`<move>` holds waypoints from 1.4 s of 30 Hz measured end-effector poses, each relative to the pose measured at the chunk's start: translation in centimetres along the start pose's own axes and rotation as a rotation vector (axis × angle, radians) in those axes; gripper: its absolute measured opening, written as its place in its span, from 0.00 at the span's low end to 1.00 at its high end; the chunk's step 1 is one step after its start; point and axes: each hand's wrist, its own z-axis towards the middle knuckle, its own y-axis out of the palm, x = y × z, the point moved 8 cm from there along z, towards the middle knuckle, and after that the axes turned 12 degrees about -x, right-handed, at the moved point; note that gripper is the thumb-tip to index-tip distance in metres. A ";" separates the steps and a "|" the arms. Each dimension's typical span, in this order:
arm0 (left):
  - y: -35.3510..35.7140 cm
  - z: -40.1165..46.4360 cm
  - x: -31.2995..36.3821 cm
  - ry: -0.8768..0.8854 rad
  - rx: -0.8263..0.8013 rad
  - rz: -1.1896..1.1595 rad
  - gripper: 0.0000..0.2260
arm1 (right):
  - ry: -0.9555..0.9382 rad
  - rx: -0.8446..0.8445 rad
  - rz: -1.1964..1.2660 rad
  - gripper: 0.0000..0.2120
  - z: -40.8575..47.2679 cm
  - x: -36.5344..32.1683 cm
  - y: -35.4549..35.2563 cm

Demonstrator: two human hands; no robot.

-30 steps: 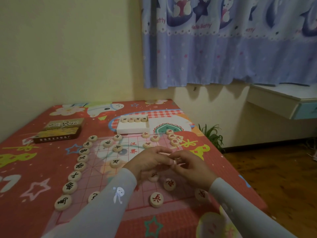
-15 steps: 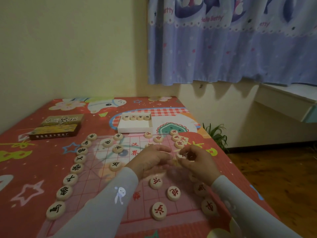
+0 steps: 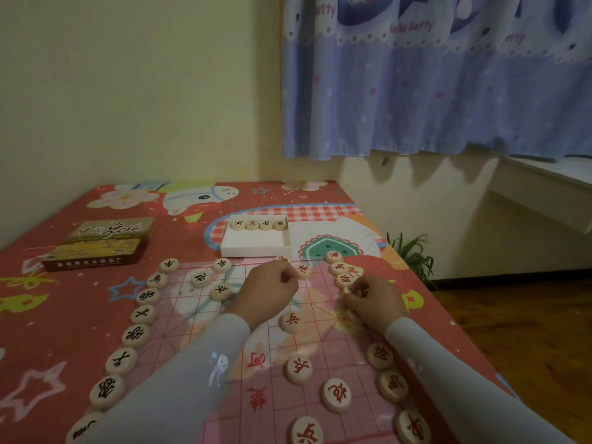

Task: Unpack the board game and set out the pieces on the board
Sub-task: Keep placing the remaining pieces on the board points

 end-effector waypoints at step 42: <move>-9.4 20.6 -11.4 -0.228 -0.016 0.975 0.14 | -0.325 -0.196 -0.348 0.08 25.6 -17.3 10.3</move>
